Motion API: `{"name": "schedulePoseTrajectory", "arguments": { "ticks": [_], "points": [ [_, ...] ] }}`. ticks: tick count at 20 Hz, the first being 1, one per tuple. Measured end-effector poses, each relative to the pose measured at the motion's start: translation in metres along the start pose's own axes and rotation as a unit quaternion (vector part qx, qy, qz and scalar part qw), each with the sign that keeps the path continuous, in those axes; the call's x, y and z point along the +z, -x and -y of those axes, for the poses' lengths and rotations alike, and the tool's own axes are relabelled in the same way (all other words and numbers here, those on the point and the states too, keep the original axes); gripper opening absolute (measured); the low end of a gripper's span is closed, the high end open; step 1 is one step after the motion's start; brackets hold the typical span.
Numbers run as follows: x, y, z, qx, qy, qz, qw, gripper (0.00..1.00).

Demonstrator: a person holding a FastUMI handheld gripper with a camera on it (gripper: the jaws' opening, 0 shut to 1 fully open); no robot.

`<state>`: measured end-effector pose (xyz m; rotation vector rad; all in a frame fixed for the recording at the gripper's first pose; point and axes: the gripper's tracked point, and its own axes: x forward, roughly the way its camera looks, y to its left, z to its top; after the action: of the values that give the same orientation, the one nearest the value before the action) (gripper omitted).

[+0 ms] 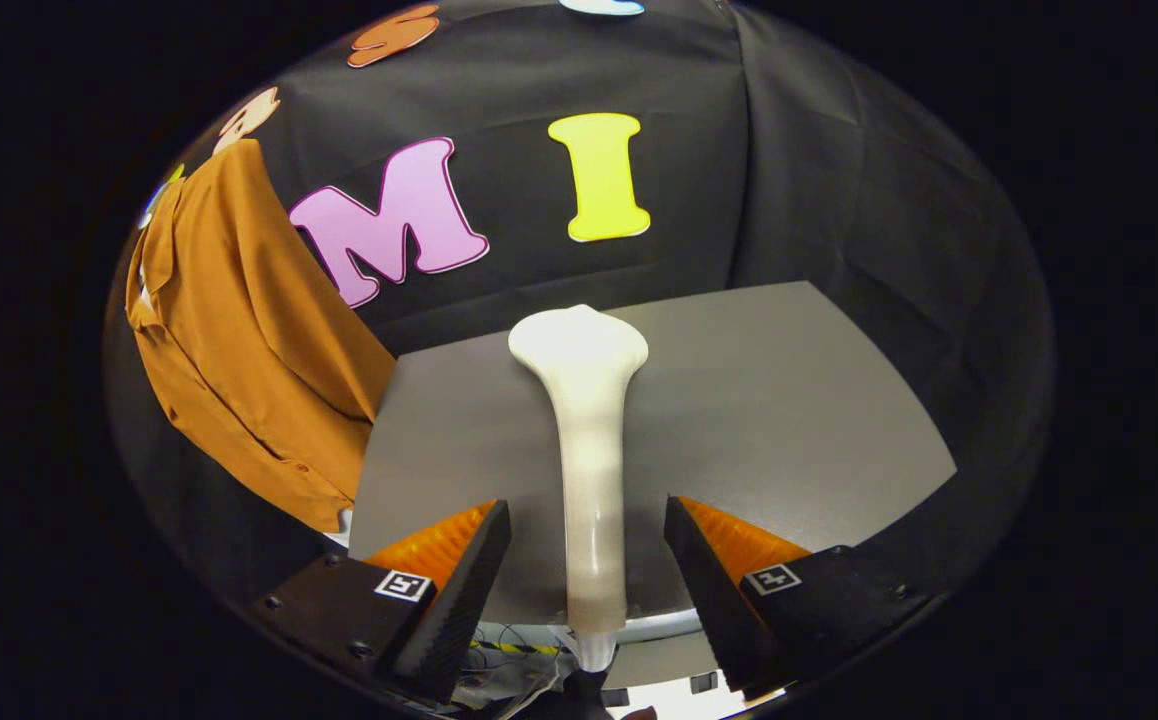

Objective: Iron the clothes twice with a garment steamer, once on the left side and once on the right side.

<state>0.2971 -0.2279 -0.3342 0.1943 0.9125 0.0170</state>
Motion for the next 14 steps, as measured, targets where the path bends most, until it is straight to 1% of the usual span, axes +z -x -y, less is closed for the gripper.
{"name": "schedulePoseTrajectory", "arguments": {
  "ticks": [2,3,4,5,6,7,8,9,10,11,14],
  "points": [
    [0.000,-0.016,0.005,0.003,0.002,-0.015,1.000,0.98],
    [-0.001,-0.023,0.005,0.002,0.003,-0.022,1.000,0.88],
    [-0.002,-0.033,0.006,0.004,0.005,-0.031,1.000,0.81],
    [-0.003,-0.038,0.005,0.007,0.002,-0.037,0.999,0.80],
    [-0.005,-0.037,0.007,-0.001,0.005,-0.050,0.999,0.64],
    [-0.004,-0.041,0.005,0.002,0.020,-0.047,0.999,0.47],
    [-0.013,-0.053,0.010,0.002,0.039,-0.046,0.998,0.44],
    [-0.002,-0.042,0.004,0.004,0.044,-0.039,0.998,0.40],
    [0.000,-0.042,0.002,0.012,0.040,-0.034,0.999,0.40],
    [0.001,-0.041,0.001,0.017,0.041,-0.026,0.999,0.32],
    [0.008,-0.033,0.004,0.008,0.035,0.005,0.999,0.32]
  ]
}}
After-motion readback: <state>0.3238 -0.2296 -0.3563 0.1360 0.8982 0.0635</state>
